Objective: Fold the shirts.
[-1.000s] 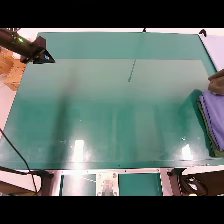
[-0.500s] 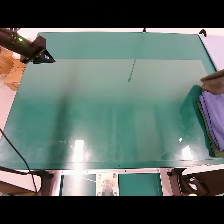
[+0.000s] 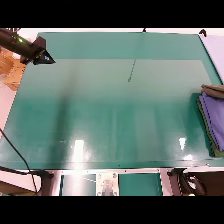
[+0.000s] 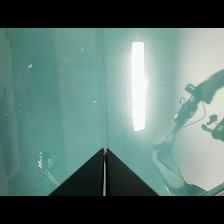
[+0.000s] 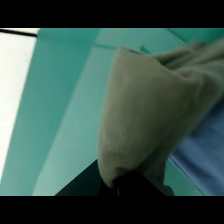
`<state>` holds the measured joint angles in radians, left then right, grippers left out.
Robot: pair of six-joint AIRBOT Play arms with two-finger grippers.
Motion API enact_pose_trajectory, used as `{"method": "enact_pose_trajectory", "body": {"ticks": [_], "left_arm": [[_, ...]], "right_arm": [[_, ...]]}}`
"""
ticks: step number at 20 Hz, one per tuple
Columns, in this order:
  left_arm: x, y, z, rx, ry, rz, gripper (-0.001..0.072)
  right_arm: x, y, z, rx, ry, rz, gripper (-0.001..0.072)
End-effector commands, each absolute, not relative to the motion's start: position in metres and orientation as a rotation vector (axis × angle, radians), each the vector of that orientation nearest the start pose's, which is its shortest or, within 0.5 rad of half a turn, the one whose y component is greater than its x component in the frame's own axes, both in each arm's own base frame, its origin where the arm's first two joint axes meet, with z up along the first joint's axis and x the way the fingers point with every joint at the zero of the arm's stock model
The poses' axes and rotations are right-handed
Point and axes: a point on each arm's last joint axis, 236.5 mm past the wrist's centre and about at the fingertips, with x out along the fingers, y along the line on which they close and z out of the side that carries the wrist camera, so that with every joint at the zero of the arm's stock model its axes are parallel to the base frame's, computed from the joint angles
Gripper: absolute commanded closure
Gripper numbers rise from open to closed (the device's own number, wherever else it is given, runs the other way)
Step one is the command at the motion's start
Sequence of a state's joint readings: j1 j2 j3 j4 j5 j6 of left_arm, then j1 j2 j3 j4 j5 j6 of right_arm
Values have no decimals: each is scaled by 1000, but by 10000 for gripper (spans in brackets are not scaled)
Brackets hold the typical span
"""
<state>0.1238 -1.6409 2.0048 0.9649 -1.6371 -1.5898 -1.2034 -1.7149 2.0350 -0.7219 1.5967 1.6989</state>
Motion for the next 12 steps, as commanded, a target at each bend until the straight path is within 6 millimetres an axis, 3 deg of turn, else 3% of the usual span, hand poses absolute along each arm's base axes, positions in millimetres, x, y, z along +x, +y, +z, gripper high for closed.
{"method": "enact_pose_trajectory", "body": {"ticks": [1,6,12], "left_arm": [[457,-79,159,-438,1208,-430,685],[457,-79,159,-438,1209,-429,685],[456,-79,159,-421,1207,-441,684]], "right_arm": [[272,-344,142,1255,915,-466,697],[205,-350,115,1217,1077,-789,696],[170,-341,88,1225,1198,-905,695]]}}
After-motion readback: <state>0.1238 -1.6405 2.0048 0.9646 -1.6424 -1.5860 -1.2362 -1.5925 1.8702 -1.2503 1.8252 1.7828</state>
